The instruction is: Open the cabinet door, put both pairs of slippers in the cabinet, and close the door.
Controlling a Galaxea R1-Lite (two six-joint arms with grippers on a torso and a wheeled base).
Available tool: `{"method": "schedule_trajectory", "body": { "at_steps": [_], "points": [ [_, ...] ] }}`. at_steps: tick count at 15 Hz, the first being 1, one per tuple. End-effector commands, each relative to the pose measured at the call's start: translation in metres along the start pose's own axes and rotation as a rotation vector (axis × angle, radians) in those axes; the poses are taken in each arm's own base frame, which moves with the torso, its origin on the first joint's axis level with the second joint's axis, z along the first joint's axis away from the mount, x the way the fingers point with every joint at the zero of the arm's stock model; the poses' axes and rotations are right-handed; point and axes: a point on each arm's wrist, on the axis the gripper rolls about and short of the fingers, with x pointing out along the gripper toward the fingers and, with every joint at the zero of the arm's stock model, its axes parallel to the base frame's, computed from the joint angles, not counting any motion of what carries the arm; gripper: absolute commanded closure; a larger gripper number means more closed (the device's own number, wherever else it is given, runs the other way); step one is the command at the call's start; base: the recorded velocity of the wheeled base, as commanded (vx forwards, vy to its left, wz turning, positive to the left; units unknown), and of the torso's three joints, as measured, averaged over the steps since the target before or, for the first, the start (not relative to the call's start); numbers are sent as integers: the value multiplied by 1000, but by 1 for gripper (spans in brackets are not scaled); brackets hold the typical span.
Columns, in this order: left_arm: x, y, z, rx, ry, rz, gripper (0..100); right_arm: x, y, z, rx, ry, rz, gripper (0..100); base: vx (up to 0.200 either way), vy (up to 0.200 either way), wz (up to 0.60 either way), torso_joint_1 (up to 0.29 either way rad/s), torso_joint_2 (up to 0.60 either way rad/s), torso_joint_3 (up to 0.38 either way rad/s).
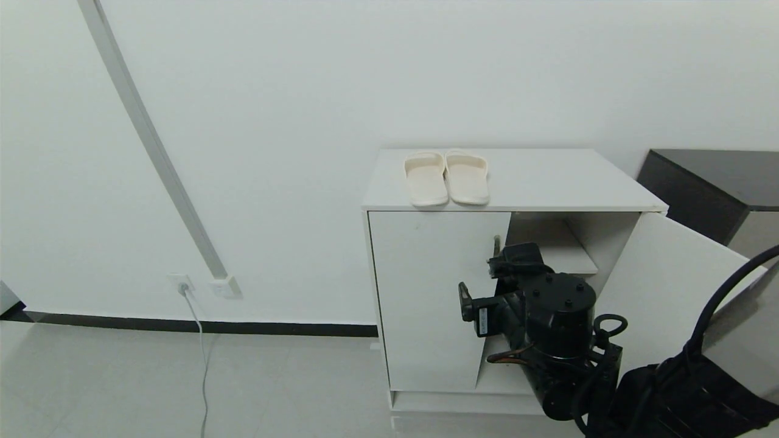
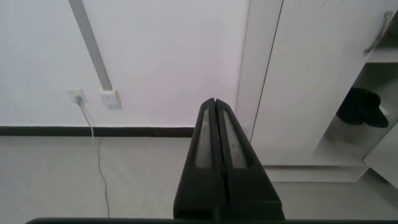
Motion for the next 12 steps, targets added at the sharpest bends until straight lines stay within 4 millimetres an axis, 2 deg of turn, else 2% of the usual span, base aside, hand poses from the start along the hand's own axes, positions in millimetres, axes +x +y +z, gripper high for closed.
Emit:
{"method": "schedule_trajectory", "body": {
  "at_steps": [1,9,12],
  "points": [
    [0,0,0,0,1,1,100,0,1,-1,-2,2,2,0,0,0,0,217,-540,-315],
    [0,0,0,-1,0,1,100,0,0,-3,-7,8,2,0,0,0,0,252,-572,-328],
    [0,0,0,-1,0,1,100,1,0,-7,-6,8,28,0,0,0,0,44,-114,-55]
  ]
}}
